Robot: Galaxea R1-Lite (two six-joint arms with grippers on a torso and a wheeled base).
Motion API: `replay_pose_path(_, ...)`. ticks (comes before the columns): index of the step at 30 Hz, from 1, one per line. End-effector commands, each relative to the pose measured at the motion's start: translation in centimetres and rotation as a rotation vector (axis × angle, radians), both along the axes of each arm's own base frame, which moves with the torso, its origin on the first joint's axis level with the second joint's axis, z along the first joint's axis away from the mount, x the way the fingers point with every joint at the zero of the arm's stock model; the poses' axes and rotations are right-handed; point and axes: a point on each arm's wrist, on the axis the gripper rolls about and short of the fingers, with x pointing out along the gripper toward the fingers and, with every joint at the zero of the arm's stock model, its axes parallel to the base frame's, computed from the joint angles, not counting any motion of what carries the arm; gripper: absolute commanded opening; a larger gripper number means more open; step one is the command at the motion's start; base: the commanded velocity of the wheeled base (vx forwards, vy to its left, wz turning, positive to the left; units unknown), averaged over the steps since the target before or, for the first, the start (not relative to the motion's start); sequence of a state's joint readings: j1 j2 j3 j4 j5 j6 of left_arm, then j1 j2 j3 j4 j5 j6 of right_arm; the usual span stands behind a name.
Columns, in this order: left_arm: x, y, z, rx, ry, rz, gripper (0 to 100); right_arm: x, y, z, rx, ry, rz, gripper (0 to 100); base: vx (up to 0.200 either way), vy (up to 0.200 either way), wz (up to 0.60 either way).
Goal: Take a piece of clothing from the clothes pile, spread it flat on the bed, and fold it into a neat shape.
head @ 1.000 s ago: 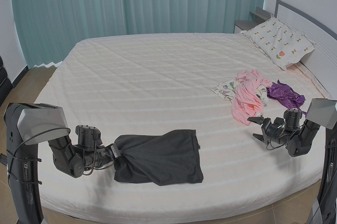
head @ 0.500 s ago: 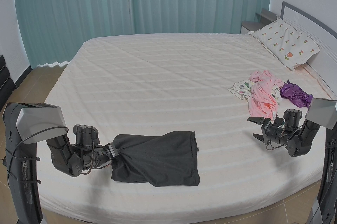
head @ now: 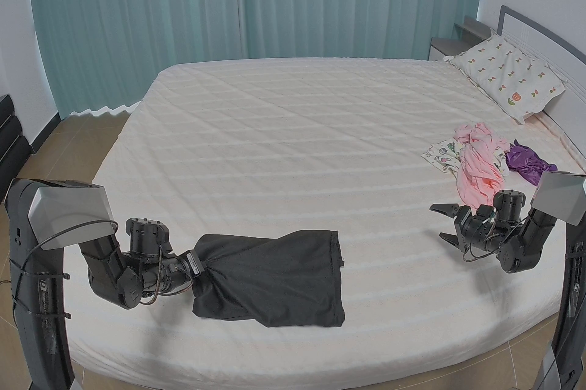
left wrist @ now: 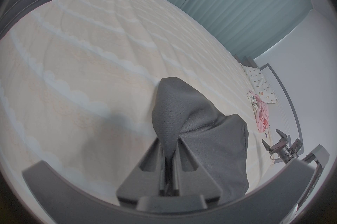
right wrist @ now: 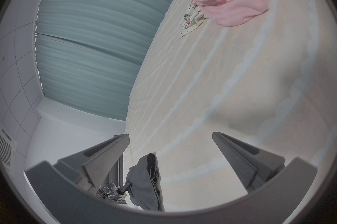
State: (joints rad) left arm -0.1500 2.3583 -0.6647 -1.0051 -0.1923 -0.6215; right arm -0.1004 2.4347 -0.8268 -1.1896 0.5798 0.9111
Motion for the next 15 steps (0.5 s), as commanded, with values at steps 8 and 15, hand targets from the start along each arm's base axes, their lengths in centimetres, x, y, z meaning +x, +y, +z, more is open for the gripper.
replay_pose_path(8,-0.46,-0.05,-0.08,0.003,0.008,-0.006,100,-0.06,0.09,-0.09,0.000,0.004,0.002,100,0.000,0.000,0.00)
replay_pose_path(15,-0.49,-0.04,-0.05,0.002,0.009,-0.005,100,-0.21,0.88,0.28,-0.001,-0.001,0.021,100,-0.029,0.000,0.00)
